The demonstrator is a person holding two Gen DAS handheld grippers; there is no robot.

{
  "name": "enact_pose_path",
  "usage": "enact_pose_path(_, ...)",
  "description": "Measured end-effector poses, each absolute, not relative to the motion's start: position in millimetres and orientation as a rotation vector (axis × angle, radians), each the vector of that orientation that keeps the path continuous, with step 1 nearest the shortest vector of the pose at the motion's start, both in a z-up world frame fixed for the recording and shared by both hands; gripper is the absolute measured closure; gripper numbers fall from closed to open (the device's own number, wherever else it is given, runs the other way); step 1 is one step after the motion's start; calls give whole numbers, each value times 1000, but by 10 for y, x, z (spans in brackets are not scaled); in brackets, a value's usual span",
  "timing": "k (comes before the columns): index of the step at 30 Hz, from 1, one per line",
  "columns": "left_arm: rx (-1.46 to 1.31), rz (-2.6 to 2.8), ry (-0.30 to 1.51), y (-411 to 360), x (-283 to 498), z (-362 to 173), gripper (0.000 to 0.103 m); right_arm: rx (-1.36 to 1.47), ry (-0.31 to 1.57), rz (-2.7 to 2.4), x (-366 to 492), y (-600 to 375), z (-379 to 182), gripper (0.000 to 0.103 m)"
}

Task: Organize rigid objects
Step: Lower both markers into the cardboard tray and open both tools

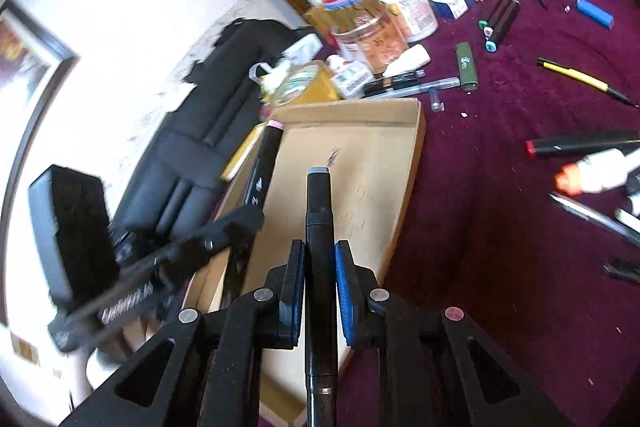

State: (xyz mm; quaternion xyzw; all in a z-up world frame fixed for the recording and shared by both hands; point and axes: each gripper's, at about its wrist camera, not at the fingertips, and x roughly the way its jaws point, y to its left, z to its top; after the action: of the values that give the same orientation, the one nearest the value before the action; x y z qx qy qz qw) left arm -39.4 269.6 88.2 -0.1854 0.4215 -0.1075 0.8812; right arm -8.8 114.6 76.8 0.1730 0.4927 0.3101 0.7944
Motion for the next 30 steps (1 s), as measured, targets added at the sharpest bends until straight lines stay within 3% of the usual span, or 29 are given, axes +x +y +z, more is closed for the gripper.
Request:
enact_pose_path(9, -429, -152, 986, 2843, 47, 380, 89, 315, 1114, 504, 358, 1407, 435, 85)
enact_pose_path(10, -431, -151, 981, 2852, 44, 378, 88, 298, 1104, 489, 374, 1412, 433, 79)
enact_pose_path(12, -435, -151, 964, 2865, 14, 406, 76, 286, 1086, 467, 393, 1400, 436, 66)
enact_pose_path(15, -408, -133, 930, 2839, -30, 495, 59, 269, 1049, 478, 372, 1345, 511, 61)
enact_pose_path(21, -364, -128, 864, 2699, -150, 773, 53, 179, 867, 441, 54, 1000, 981, 55)
enact_pose_path(23, -336, -122, 824, 2608, -237, 909, 48, 126, 778, 406, -112, 831, 1166, 48)
enact_pose_path(26, -316, -142, 765, 2436, -410, 1107, 40, 37, 571, 281, -487, 494, 1495, 24)
enact_pose_path(28, -301, -173, 733, 2286, -536, 1222, 36, 17, 435, 177, -696, 256, 1630, 0)
enact_pose_path(30, -281, -208, 718, 2101, -643, 1288, 29, 28, 312, 91, -866, -7, 1663, 0)
